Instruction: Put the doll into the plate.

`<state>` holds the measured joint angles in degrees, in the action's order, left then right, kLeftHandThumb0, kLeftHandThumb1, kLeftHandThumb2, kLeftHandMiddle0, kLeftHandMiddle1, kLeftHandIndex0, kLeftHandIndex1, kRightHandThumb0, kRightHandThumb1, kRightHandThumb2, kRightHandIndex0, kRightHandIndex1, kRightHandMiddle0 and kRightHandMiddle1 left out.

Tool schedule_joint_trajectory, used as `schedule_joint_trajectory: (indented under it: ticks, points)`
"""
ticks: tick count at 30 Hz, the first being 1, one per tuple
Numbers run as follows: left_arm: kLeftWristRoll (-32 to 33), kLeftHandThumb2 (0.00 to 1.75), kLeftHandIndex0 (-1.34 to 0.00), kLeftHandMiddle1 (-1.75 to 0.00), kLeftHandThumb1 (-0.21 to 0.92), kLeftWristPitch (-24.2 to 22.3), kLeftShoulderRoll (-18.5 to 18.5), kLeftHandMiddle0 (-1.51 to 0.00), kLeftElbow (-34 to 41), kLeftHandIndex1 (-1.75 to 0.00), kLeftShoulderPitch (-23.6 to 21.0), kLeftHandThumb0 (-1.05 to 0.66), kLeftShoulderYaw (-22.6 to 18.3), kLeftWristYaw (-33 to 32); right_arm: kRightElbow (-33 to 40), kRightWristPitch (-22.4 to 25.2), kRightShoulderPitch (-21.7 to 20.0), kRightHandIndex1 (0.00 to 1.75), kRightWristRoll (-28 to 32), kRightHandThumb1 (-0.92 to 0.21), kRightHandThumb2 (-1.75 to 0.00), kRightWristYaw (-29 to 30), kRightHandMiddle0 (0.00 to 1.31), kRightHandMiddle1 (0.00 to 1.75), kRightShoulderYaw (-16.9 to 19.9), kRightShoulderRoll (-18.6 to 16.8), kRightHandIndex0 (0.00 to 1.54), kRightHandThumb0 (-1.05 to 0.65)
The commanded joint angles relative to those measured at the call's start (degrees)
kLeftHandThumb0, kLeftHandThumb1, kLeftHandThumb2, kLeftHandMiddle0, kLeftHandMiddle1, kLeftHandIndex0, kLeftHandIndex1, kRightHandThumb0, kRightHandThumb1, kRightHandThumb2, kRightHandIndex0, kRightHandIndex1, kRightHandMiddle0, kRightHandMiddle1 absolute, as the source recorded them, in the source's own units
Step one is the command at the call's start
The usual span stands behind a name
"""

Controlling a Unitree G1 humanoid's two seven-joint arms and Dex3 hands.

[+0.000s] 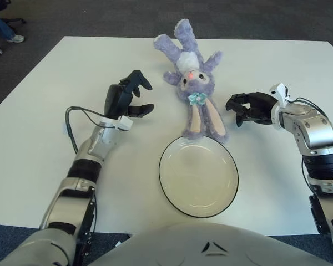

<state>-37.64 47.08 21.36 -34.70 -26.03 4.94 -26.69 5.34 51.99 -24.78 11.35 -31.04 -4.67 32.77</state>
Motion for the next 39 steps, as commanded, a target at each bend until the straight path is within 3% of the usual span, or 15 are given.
schedule_joint_trajectory:
  ticks: [1, 2, 3, 4, 6, 12, 16, 17, 18, 25, 33, 35, 39]
  points:
    - [-4.18, 0.57, -0.19, -1.36, 0.84, 0.86, 2.81, -0.41, -4.88, -1.69, -6.30, -0.14, 2.45, -3.71, -0.30, -0.30, 1.18, 1.75, -0.39, -0.71, -0.59, 0.26, 0.55, 1.46, -0.53, -0.51, 0.59, -0.39]
    - [-5.72, 0.55, -0.19, -1.25, 0.87, 0.92, 3.42, -0.39, -6.17, -1.71, -7.87, -0.21, 3.42, -5.03, -0.18, -0.27, 1.31, 1.75, -0.45, -0.71, -0.59, 0.35, 0.54, 1.46, -0.60, -0.53, 0.60, -0.39]
    - [-7.66, 0.55, -0.19, -1.25, 0.87, 0.89, 4.18, -0.39, -7.42, -1.71, -9.63, -0.21, 4.64, -6.58, -0.04, -0.22, 1.46, 1.75, -0.55, -0.71, -0.59, 0.50, 0.54, 1.46, -0.73, -0.58, 0.60, -0.39]
    - [-8.90, 0.66, -0.10, -1.08, 0.79, 0.92, 4.69, -0.35, -8.34, -1.46, -10.77, -0.37, 5.55, -7.81, 0.04, -0.20, 1.56, 1.75, -0.60, -0.72, -0.59, 0.59, 0.53, 1.47, -0.82, -0.61, 0.60, -0.39]
    - [-11.89, 0.74, -0.05, -0.97, 0.72, 0.77, 5.86, -0.31, -9.93, -1.28, -12.93, -0.46, 7.71, -10.75, 0.21, -0.21, 1.81, 1.75, -0.72, -0.73, -0.58, 0.91, 0.52, 1.48, -0.98, -0.72, 0.59, -0.39]
    - [-18.26, 0.82, 0.00, -0.74, 0.59, 0.23, 8.36, -0.24, -13.82, -0.93, -17.23, -0.54, 13.79, -17.42, 1.23, 0.08, 2.75, 1.75, -0.58, -0.75, -0.56, 1.04, 0.49, 1.50, -1.48, -0.85, 0.58, -0.38]
    - [-20.39, 0.83, 0.00, -0.68, 0.55, -0.55, 8.81, -0.23, -15.92, -0.84, -19.15, -0.54, 16.84, -20.58, 1.51, 0.12, 3.15, 1.75, -0.33, -0.76, -0.55, 0.83, 0.48, 1.51, -1.55, -1.13, 0.62, -0.38]
    - [-20.98, 0.85, 0.00, -0.64, 0.53, -0.89, 8.84, -0.22, -16.34, -0.79, -19.61, -0.54, 17.64, -21.48, 1.59, 0.00, 3.27, 1.71, -0.31, -0.63, -0.79, 0.77, 0.45, 1.58, -1.59, -1.19, 0.52, -0.20]
    - [-21.37, 0.86, 0.00, -0.62, 0.51, -1.12, 8.87, -0.23, -16.71, -0.77, -19.97, -0.53, 18.27, -22.21, 1.64, -0.08, 3.35, 1.70, -0.30, -0.58, -0.90, 0.73, 0.44, 1.61, -1.62, -1.23, 0.49, -0.13]
    - [-24.56, 0.88, 0.00, -0.54, 0.46, -3.45, 8.62, -0.20, -17.72, -0.65, -22.21, -0.53, 22.73, -26.95, 2.81, -0.37, 4.43, 1.68, -0.50, -0.50, -1.04, 0.68, 0.41, 1.66, -2.54, -1.54, 0.43, -0.02]
    - [-28.33, 0.83, 0.00, -0.40, 0.51, -5.85, 7.54, -0.14, -16.99, -0.64, -24.35, -0.58, 28.33, -32.38, 0.16, -3.42, 5.34, 1.67, -1.07, -0.53, -1.01, 0.65, 0.39, 1.66, -3.28, -3.24, 0.41, -0.01]
    - [-29.55, 0.74, 0.00, -0.35, 0.63, -5.94, 7.24, -0.15, -16.73, -0.61, -25.15, -0.64, 30.33, -32.46, 0.10, -4.22, 5.21, 1.69, -1.42, -0.56, -0.99, 0.16, 0.35, 1.68, -3.87, -3.06, 0.37, -0.01]
    - [-29.88, 0.65, 0.00, -0.29, 0.75, -5.92, 6.92, -0.15, -17.30, -0.56, -26.11, -0.68, 32.13, -32.32, 0.29, -4.86, 5.19, 1.71, -1.75, -0.61, -0.94, -0.35, 0.31, 1.70, -4.29, -2.74, 0.33, -0.01]
